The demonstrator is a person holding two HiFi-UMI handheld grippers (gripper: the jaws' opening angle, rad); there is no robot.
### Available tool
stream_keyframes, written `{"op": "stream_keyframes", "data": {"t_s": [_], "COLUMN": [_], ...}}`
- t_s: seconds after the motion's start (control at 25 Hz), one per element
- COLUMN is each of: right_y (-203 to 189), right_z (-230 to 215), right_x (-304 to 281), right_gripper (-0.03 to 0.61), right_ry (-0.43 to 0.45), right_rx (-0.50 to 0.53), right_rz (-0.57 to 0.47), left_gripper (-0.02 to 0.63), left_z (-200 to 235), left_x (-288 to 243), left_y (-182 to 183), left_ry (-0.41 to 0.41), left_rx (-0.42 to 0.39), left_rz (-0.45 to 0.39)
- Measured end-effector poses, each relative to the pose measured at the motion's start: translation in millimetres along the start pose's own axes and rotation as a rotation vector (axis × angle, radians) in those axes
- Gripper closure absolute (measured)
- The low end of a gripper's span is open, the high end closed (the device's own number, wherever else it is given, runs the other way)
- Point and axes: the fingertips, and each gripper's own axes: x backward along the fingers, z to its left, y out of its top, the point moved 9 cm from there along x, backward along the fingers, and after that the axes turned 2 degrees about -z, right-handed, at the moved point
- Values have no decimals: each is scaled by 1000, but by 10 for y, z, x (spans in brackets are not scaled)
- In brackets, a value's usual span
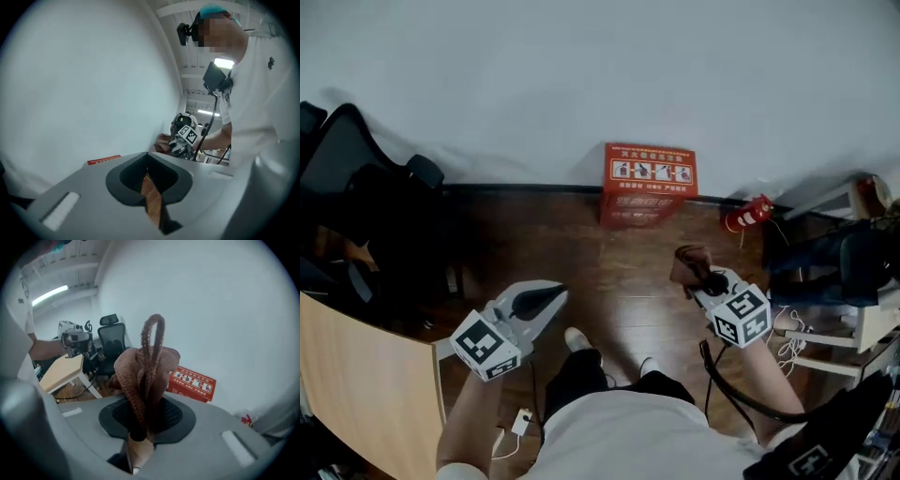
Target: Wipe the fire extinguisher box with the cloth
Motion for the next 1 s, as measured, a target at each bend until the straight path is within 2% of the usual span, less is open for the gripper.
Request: {"op": "stream_keyframes", "data": {"t_s": [0.08,0.2,0.4,0.56,0.68,0.84,1.0], "right_y": [-233,-588,-1209,-1529,-1760,-1859,-1824], "right_z": [48,102,150,109,173,214,464], "right_x": [393,979,1844,2306,2713,2987,3028], "right_gripper": [497,496,495,495,495,495,495], "right_ry": [1,15,27,18,12,-18,-31], "right_rx": [-62,-101,-103,-94,-105,-89,-58], "right_rz": [-64,-152,-230,-272,-323,-366,-380], "left_gripper": [614,614,614,614,614,614,614], "left_z": [-303,-888,-1920,-2493,-2991,-3257,-3375], "left_x": [-115,-334,-682,-967,-1047,-1159,-1004], "left_y": [49,75,-23,-138,-117,56,150], "left_ry": [2,13,21,-15,-45,-80,-102], "left_rx": [-14,-32,-35,-34,-66,-137,-181], "left_rz": [2,2,-4,31,51,44,3]}}
